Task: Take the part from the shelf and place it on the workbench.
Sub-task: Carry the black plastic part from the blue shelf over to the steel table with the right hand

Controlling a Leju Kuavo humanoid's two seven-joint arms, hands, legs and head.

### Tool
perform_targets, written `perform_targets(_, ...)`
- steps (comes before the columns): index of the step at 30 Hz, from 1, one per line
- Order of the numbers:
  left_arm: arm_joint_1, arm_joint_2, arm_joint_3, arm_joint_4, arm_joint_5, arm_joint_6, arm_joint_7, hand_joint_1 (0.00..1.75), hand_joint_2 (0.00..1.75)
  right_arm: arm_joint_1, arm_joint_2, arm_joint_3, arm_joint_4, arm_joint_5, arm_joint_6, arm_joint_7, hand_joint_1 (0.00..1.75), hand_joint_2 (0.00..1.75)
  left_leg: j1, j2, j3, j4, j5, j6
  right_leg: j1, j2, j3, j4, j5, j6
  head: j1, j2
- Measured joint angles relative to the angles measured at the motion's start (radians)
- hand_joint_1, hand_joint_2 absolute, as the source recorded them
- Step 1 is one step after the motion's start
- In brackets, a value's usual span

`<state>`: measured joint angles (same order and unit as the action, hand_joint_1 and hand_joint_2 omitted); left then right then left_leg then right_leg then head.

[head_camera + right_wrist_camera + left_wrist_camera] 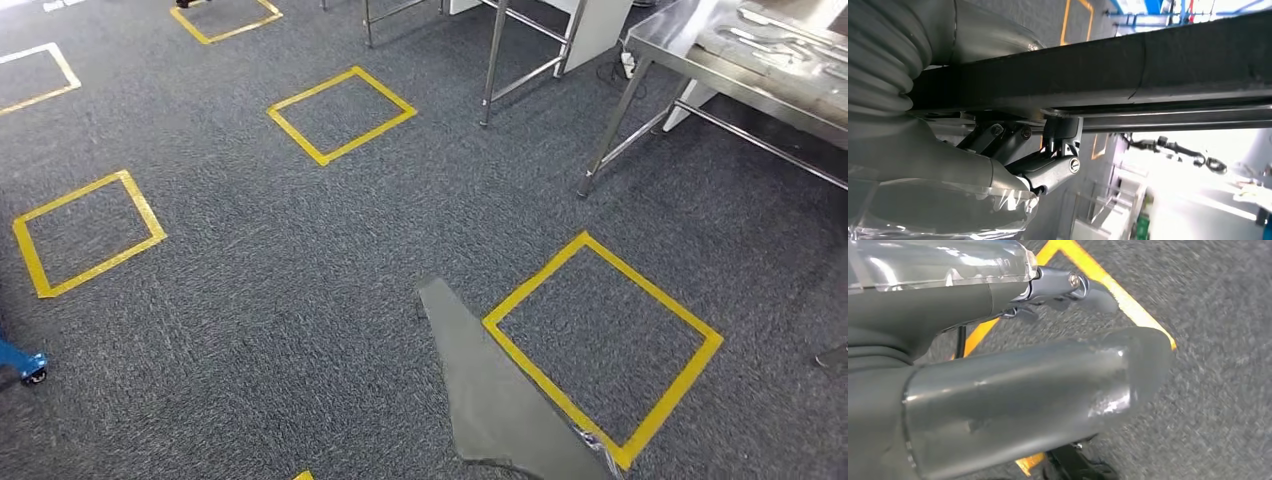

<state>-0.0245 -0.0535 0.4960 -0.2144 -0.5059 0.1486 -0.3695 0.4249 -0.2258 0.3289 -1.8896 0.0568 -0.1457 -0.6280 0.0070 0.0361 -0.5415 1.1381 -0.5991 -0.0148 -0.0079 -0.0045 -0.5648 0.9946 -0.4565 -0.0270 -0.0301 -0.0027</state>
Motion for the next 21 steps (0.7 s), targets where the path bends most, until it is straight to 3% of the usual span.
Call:
perform_targets(2, 0.005, 0.000, 0.000, 0.000, -0.001, 0.000, 0.000, 0.00, 0.00, -0.002, -0.001, 0.000, 0.000, 0.005, 0.000, 0.002, 1.75, 1.75, 0.003, -0.023, -0.064, 0.120, -0.041, -0.006, -0.001, 0.027, 0.001, 0.002, -0.001, -0.003, 0.000, 0.000)
perform_targets(3, 0.007, 0.000, 0.000, 0.000, -0.002, 0.000, 0.000, 0.00, 0.00, -0.001, -0.001, 0.000, 0.000, 0.008, 0.000, 0.003, 1.75, 1.75, 0.004, -0.026, -0.081, 0.143, -0.035, -0.008, -0.001, 0.043, 0.002, 0.004, -0.002, -0.003, 0.000, 0.000)
perform_targets(5, 0.008, 0.000, 0.001, 0.000, -0.003, -0.001, 0.000, 0.00, 0.00, -0.001, -0.001, 0.000, 0.001, 0.013, 0.000, 0.005, 1.75, 1.75, 0.007, -0.036, -0.068, 0.081, 0.029, -0.012, -0.004, 0.073, 0.003, 0.011, -0.006, 0.002, 0.000, 0.000)
perform_targets(7, 0.007, -0.001, 0.001, 0.000, -0.004, -0.002, -0.002, 0.00, 0.00, -0.001, -0.001, 0.000, 0.000, 0.017, 0.000, 0.008, 1.75, 1.75, 0.015, -0.089, -0.027, -0.036, 0.090, -0.012, -0.004, 0.099, -0.005, 0.029, -0.014, 0.012, 0.000, 0.000)
perform_targets(9, 0.006, -0.001, 0.001, 0.000, -0.005, -0.002, -0.003, 0.00, 0.00, -0.001, -0.001, -0.001, 0.000, 0.022, 0.000, 0.011, 1.75, 1.75, 0.019, -0.131, -0.010, -0.088, 0.101, -0.003, -0.005, 0.123, -0.021, 0.044, -0.017, 0.025, 0.000, 0.000)
perform_targets(11, 0.005, -0.003, 0.002, 0.000, -0.006, -0.003, -0.004, 0.00, 0.00, 0.002, 0.001, -0.001, -0.001, 0.026, -0.001, 0.013, 1.75, 1.75, 0.016, -0.115, -0.009, -0.093, 0.100, 0.014, -0.010, 0.145, -0.031, 0.043, -0.013, 0.038, 0.000, 0.000)
perform_targets(13, 0.003, -0.006, 0.003, 0.000, -0.005, -0.004, -0.006, 0.00, 0.00, 0.005, 0.004, -0.002, -0.002, 0.030, -0.001, 0.015, 1.75, 1.75, 0.016, -0.086, -0.005, -0.103, 0.106, 0.029, -0.010, 0.108, -0.043, 0.066, -0.027, 0.046, 0.000, 0.000)
perform_targets(15, 0.004, -0.008, 0.006, 0.000, -0.005, -0.006, -0.007, 0.00, 0.00, 0.003, 0.005, -0.004, -0.004, 0.033, -0.002, 0.018, 1.75, 1.75, 0.015, -0.056, -0.003, -0.109, 0.109, 0.039, -0.008, 0.040, -0.087, 0.158, -0.080, 0.051, 0.000, 0.000)
perform_targets(17, 0.008, -0.009, 0.008, 0.000, -0.005, -0.007, -0.008, 0.00, 0.00, 0.001, 0.006, -0.004, -0.004, 0.035, -0.002, 0.021, 1.75, 1.75, 0.010, -0.024, -0.003, -0.109, 0.107, 0.043, -0.009, 0.014, -0.144, 0.272, -0.130, 0.054, 0.000, 0.000)
perform_targets(19, 0.008, -0.009, 0.009, 0.000, -0.006, -0.008, -0.008, 0.00, 0.00, 0.003, 0.006, -0.004, -0.004, 0.039, -0.002, 0.023, 1.75, 1.75, 0.007, 0.005, -0.002, -0.109, 0.104, 0.044, -0.009, 0.007, -0.152, 0.289, -0.119, 0.053, 0.000, 0.000)
perform_targets(21, 0.004, -0.011, 0.010, 0.000, -0.006, -0.010, -0.009, 0.00, 0.00, 0.004, 0.006, -0.005, -0.005, 0.043, -0.002, 0.024, 1.75, 1.75, 0.003, 0.030, 0.004, -0.109, 0.100, 0.042, -0.004, -0.016, -0.088, 0.176, -0.059, 0.041, 0.000, 0.000)
